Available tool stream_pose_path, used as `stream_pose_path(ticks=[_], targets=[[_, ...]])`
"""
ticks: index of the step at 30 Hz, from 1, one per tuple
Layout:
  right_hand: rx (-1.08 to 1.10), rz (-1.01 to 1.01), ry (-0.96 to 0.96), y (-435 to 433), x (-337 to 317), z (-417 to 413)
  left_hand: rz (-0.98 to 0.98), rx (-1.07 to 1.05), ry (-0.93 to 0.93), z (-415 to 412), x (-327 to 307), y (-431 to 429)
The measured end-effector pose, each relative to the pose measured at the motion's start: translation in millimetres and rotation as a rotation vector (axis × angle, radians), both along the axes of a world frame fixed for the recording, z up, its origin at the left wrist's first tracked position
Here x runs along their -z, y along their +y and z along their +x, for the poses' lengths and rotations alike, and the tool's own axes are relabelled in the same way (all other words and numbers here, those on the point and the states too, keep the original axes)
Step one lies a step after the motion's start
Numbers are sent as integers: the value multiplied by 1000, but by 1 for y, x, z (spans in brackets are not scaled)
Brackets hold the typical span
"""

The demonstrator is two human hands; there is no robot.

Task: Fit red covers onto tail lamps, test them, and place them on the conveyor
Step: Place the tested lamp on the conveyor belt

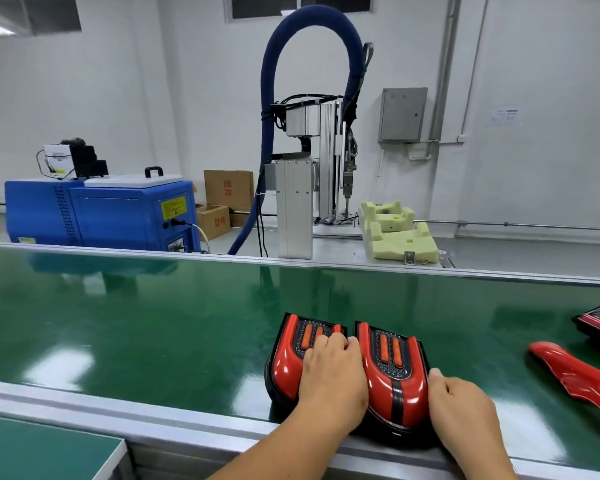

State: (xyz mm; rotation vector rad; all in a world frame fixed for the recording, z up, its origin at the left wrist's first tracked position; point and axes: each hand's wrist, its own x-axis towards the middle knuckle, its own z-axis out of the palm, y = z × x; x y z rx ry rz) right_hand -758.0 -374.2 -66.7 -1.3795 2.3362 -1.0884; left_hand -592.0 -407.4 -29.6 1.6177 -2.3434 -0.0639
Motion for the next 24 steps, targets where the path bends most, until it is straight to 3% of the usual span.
stream_pose_path(ticks=[4,9,14,24], targets=[[39,-75,5,-3,-7,-1,-34,6,-13,11,-12,6],[-24,-239,91,-9,-40,27,-67,-34,103,54,-35,24],[-305,-248,162,-29,-73,111,-84,-189,306,143,-45,64],[-968,-188,189,-9,-78,365,-77,-833,372,358,-36,192]])
